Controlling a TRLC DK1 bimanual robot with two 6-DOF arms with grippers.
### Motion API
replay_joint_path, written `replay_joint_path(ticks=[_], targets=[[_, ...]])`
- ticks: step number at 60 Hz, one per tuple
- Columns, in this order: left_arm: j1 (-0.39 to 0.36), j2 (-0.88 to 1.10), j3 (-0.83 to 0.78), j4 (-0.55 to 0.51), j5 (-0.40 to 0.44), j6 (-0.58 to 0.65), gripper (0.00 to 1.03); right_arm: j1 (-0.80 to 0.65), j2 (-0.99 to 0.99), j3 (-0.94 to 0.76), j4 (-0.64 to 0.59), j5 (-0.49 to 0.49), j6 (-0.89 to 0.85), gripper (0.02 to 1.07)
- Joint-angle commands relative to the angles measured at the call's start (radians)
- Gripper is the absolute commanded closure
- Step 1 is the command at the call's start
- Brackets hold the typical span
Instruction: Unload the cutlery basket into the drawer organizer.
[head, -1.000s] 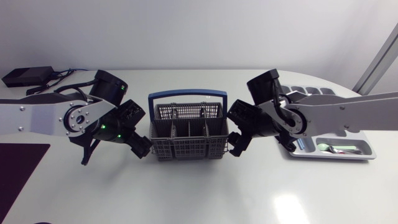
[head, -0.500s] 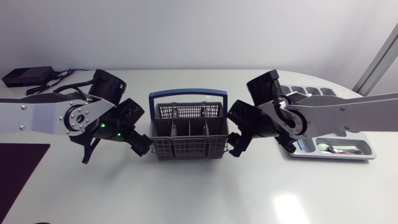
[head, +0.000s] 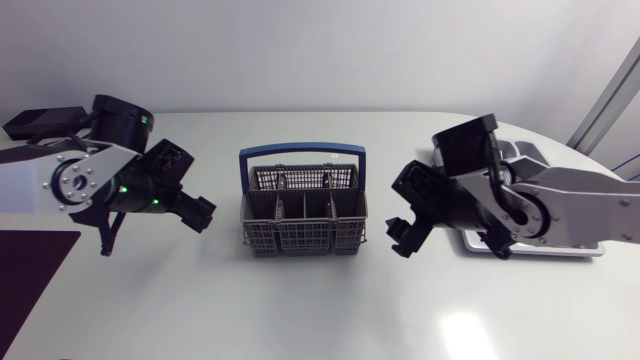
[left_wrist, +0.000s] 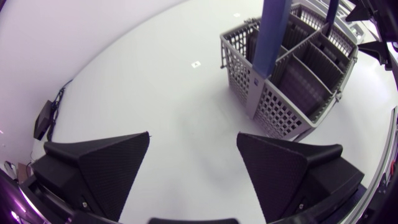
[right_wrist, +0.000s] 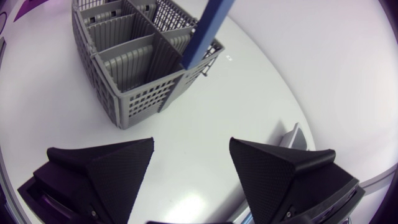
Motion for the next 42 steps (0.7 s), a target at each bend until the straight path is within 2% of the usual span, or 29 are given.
replay_joint_path(ticks=[1, 8, 19, 29, 35, 42], targets=[[0.024, -0.091, -0.049, 0.023, 0.005, 0.017, 0.05, -0.024, -0.063, -0.038, -0.018, 0.012, -0.015, 0.06], [0.037, -0.244, -0.086, 0.037, 0.012, 0.032, 0.05, -0.076, -0.167, -0.061, -0.049, 0.015, -0.014, 0.06], [0.087, -0.322, -0.112, 0.037, 0.012, 0.006, 0.05, -0.183, -0.353, -0.095, -0.103, 0.002, 0.017, 0.06], [0.087, -0.465, -0.195, 0.132, 0.009, -0.053, 0.05, -0.255, -0.525, -0.141, -0.141, -0.015, 0.056, 0.06], [0.083, -0.542, -0.224, 0.140, 0.008, -0.073, 0.05, -0.314, -0.640, -0.188, -0.104, -0.006, 0.089, 0.06], [0.053, -0.606, -0.258, 0.146, 0.008, -0.075, 0.05, -0.335, -0.752, -0.225, -0.144, -0.008, 0.117, 0.06]])
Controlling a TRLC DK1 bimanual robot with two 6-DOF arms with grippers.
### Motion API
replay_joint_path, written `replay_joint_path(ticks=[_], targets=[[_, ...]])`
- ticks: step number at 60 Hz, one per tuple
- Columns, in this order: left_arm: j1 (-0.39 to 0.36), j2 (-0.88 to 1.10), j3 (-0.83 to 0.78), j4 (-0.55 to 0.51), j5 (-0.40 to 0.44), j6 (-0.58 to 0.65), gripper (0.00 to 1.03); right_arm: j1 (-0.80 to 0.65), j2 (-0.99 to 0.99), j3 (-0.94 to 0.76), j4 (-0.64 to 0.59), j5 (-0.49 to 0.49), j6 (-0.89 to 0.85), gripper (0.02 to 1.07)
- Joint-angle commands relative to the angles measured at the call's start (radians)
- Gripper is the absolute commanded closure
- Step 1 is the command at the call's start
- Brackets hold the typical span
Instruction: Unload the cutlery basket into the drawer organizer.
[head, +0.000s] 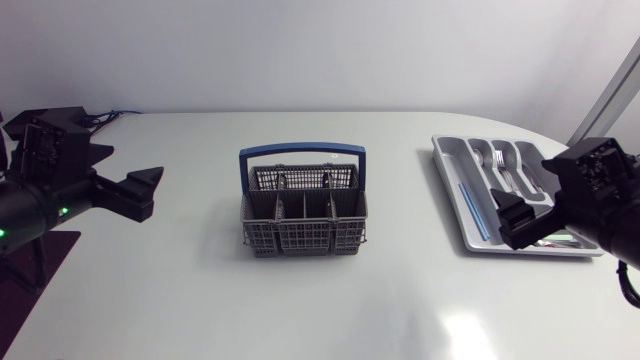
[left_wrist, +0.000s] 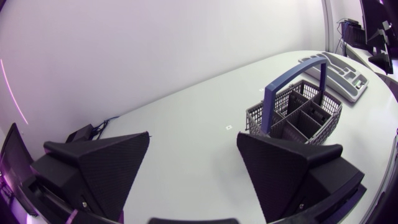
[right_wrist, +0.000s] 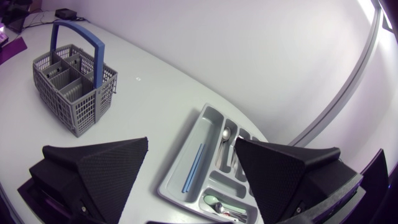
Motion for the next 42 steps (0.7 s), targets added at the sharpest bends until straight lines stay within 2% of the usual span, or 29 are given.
replay_joint_path(ticks=[1, 5, 8, 20, 42], targets=[[-0.017, -0.045, -0.048, 0.020, 0.000, -0.029, 0.05, -0.008, -0.066, -0.043, -0.026, 0.004, 0.037, 0.06], [-0.026, -0.090, -0.068, 0.043, 0.002, -0.049, 0.05, -0.010, -0.146, -0.072, -0.038, 0.005, 0.043, 0.06], [-0.011, -0.149, -0.091, 0.064, 0.002, -0.108, 0.05, -0.021, -0.201, -0.090, -0.039, 0.013, 0.075, 0.06], [-0.016, -0.300, -0.214, 0.133, 0.002, -0.112, 0.05, -0.039, -0.314, -0.197, 0.026, -0.002, 0.171, 0.06], [0.055, -0.531, -0.404, 0.131, 0.017, -0.215, 0.05, -0.075, -0.535, -0.407, 0.152, -0.031, 0.359, 0.06]])
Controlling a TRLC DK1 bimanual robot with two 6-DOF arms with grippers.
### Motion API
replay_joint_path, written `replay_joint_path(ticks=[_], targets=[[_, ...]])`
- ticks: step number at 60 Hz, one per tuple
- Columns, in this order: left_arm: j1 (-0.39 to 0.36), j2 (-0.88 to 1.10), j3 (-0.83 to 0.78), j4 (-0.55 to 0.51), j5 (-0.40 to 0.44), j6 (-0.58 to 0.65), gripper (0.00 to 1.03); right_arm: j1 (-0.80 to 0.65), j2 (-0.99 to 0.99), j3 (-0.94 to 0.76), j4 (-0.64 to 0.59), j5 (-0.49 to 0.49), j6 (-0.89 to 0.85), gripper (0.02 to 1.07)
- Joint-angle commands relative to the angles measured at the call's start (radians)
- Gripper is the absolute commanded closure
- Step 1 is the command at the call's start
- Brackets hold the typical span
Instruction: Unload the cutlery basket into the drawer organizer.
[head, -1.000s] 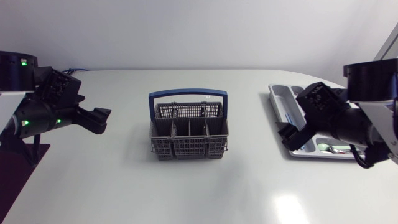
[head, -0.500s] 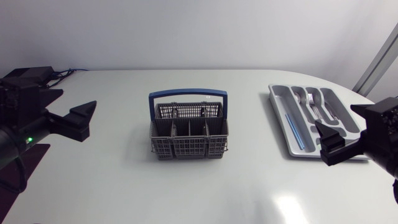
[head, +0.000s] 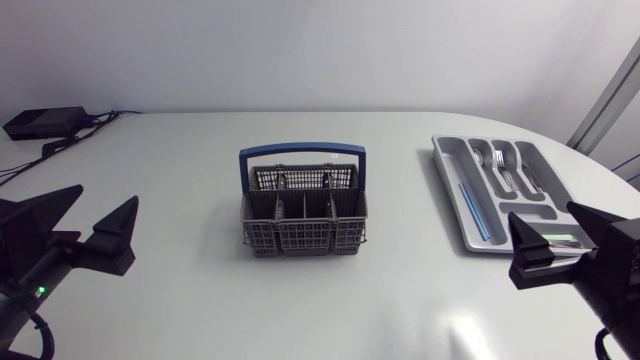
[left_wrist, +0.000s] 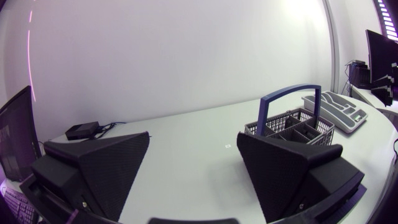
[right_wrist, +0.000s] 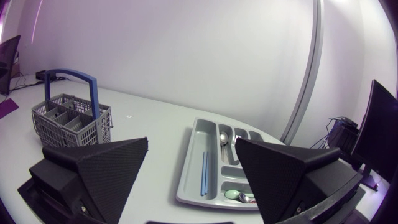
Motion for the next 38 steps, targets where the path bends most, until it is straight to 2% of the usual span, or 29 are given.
replay_joint_path(ticks=[1, 15, 26, 38], targets=[[0.019, -0.046, -0.054, 0.017, 0.012, -0.042, 0.05, -0.013, -0.044, -0.058, 0.030, -0.006, 0.070, 0.06], [0.066, -0.198, -0.180, 0.016, 0.022, -0.109, 0.06, -0.035, -0.180, -0.187, 0.108, -0.023, 0.186, 0.06], [0.099, -0.305, -0.269, 0.015, 0.029, -0.157, 0.06, -0.035, -0.180, -0.187, 0.108, -0.023, 0.186, 0.06], [0.099, -0.305, -0.269, 0.015, 0.029, -0.157, 0.06, -0.035, -0.180, -0.187, 0.108, -0.023, 0.186, 0.06]])
